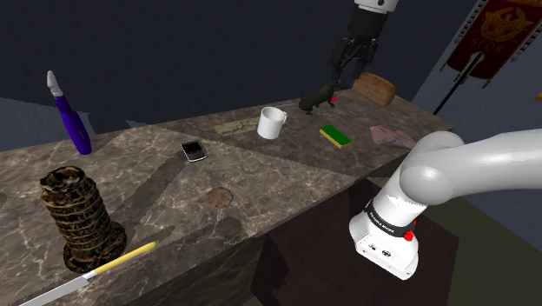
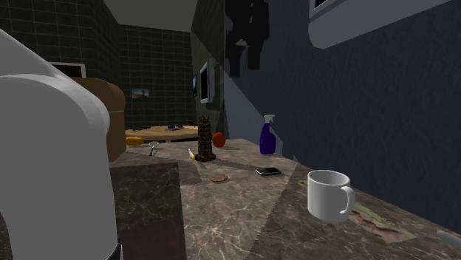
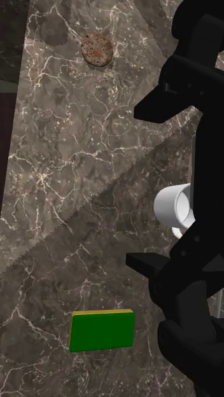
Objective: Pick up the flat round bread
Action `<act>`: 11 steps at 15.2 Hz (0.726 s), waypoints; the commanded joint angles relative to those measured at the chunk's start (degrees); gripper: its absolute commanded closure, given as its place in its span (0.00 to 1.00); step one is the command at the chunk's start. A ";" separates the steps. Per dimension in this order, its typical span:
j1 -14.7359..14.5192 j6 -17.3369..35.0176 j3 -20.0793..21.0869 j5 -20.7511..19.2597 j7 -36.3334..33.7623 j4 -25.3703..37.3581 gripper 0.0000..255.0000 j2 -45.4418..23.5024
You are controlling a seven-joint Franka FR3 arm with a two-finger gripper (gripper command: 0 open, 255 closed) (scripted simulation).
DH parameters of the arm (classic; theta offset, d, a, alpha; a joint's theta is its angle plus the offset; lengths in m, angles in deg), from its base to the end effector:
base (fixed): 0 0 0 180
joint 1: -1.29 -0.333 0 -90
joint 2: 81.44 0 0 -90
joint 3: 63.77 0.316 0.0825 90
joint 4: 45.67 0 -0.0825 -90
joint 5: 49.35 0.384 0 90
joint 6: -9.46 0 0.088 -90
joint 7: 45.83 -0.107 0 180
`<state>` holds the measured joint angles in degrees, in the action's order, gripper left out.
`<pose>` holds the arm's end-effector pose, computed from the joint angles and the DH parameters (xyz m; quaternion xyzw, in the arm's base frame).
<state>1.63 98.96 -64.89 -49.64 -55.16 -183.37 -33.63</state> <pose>0.2923 -0.0097 0.5819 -0.9959 0.0908 0.0038 0.0045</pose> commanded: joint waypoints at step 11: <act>-0.97 11.51 14.24 10.89 -21.91 -12.50 0.00 2.03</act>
<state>0.79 108.40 -52.21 -40.01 -74.78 -194.03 -31.57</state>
